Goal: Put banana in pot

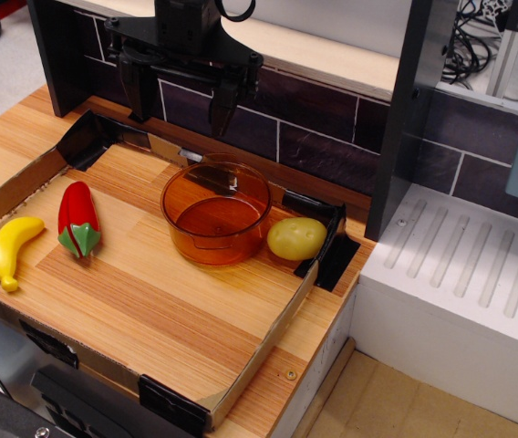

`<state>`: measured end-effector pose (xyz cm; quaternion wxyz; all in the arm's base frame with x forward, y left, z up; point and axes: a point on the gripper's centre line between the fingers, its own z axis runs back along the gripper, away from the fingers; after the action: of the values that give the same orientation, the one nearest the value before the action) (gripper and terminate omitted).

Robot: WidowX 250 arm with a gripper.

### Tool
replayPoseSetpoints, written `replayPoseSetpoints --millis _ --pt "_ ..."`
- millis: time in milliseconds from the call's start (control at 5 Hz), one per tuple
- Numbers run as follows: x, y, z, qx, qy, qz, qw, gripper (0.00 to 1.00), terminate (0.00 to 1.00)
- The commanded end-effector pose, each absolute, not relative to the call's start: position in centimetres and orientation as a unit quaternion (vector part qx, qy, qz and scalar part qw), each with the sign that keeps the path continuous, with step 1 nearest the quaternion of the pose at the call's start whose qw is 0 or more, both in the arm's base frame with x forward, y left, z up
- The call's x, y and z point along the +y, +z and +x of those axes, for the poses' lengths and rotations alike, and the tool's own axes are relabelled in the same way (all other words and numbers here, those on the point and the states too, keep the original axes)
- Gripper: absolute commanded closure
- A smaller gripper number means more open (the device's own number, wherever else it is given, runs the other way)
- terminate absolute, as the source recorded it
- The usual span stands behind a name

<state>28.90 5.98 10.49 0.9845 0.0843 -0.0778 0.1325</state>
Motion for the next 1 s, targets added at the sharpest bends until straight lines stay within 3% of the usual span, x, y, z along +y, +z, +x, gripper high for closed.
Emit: replayPoseSetpoints --millis 0,400,800 --pt "6.0 10.5 28.9 -0.078 0.133 0.084 0.985 0.00 0.00" --pt "8.8 10.9 23.8 -0.100 0.082 0.051 0.990 0.00 0.00" --pt "12.4 10.3 20.6 -0.091 0.082 0.063 0.990 0.00 0.00"
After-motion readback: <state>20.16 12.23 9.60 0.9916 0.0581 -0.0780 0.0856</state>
